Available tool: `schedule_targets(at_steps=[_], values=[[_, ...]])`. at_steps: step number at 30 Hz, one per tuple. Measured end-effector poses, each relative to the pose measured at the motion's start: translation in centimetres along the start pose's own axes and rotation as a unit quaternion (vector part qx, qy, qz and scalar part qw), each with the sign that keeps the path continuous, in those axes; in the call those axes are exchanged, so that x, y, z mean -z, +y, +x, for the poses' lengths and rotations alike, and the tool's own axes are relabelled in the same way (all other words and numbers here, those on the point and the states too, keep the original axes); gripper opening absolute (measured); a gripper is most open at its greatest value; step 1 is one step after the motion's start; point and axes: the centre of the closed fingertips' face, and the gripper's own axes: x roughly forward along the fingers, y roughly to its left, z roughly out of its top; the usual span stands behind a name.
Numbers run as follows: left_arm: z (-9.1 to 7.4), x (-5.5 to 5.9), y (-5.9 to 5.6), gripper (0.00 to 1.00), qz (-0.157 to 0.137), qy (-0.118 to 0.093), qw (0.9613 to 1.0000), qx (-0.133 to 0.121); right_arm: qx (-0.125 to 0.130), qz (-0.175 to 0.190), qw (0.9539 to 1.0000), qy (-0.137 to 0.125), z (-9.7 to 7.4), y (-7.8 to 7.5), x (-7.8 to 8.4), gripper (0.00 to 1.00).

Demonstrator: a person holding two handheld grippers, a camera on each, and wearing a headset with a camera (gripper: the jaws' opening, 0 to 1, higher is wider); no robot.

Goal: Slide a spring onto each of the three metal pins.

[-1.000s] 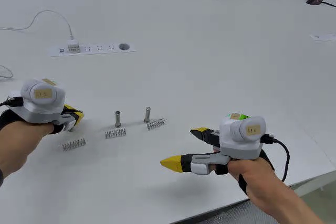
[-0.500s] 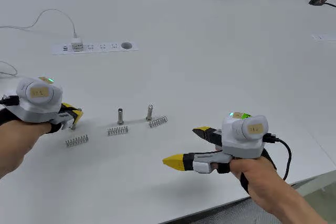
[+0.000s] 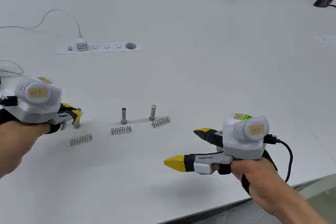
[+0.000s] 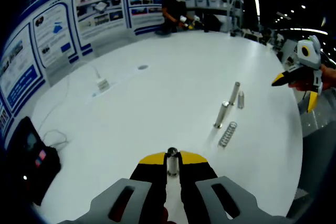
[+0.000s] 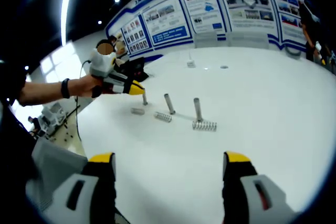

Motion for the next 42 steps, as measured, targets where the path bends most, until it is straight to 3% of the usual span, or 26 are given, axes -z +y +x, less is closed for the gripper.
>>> schedule_targets(at_steps=[28, 35, 38, 42], values=[[-0.46, 0.49, -0.12, 0.09, -0.014, 0.000, 0.9999, -0.004, -0.005, -0.003, 1.0000, 0.002, 0.25, 0.40, 0.10, 0.86], [-0.07, 0.67, -0.22, 0.13, -0.027, 0.001, 0.9996, -0.002, -0.005, -0.002, 1.0000, 0.005, 0.10, 0.42, 0.47, 0.86], [0.20, 0.51, -0.12, 0.14, -0.061, -0.012, 0.9980, 0.001, -0.006, -0.001, 1.0000, 0.005, 0.08, 0.48, 0.59, 0.86], [0.38, 0.56, -0.01, 0.09, -0.052, -0.014, 0.9986, -0.002, -0.005, -0.001, 1.0000, 0.007, -0.09, 0.55, 0.76, 0.87]])
